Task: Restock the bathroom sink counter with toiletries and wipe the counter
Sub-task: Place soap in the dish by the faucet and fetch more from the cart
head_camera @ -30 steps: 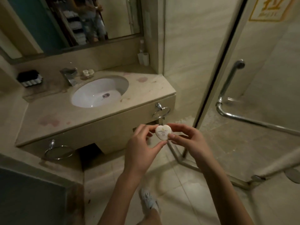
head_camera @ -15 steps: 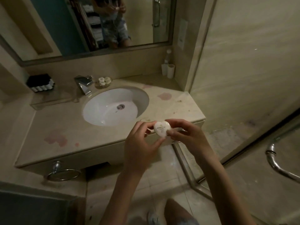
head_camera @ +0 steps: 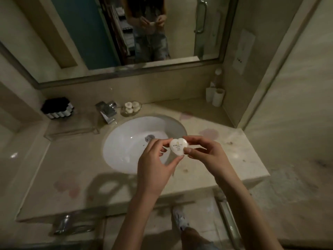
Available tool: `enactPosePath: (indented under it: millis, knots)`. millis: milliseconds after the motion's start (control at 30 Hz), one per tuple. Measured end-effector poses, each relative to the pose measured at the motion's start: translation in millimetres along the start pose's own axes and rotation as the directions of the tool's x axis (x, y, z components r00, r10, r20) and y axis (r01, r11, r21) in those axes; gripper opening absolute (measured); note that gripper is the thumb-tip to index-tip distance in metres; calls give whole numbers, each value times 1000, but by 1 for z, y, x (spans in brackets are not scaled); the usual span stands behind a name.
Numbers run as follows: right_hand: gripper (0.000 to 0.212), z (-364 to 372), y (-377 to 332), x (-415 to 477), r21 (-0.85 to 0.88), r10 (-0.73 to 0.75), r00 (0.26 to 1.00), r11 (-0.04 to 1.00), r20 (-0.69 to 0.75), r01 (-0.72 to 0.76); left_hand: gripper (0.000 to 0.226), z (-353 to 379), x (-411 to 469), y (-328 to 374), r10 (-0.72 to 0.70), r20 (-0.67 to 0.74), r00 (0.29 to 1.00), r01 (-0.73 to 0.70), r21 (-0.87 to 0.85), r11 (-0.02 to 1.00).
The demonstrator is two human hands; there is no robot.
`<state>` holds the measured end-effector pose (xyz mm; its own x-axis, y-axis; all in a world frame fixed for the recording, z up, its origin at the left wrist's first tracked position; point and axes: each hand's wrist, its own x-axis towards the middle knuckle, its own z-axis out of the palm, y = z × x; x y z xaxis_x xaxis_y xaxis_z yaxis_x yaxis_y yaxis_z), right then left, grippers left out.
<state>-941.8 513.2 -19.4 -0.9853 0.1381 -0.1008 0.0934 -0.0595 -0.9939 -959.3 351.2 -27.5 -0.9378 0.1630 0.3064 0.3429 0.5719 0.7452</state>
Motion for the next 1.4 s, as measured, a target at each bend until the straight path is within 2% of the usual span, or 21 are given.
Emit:
enactPosePath:
  millis: [167,367,533,767,1033,1267,1400]
  knots:
    - [28,-2,-20,86,0,18,999,1000,45,-18,40,9,81,-10,-3,-36,999,3,9,1000]
    - [28,3,-30,169,-27,52,989,998,135,-49,40,16,147,-29,-73,-101,992,75,16,997]
    - [29,22,-18,202,4,67,979,998,190,-69,42,14,164,-52,-139,-134,981,145,39,989]
    - [29,55,-12,232,-25,86,969,996,232,-82,52,9,175,-84,-230,-253,940,231,-27,973]
    - [27,103,6,287,-29,137,974,991,181,-134,51,-1,218,-142,-332,-238,913,306,-143,941]
    - [22,141,36,369,-197,211,961,965,180,-175,47,17,268,-212,-455,-194,869,411,-227,883]
    - [18,158,72,418,-425,222,958,896,181,-127,48,41,289,-257,-512,-224,829,468,-220,856]
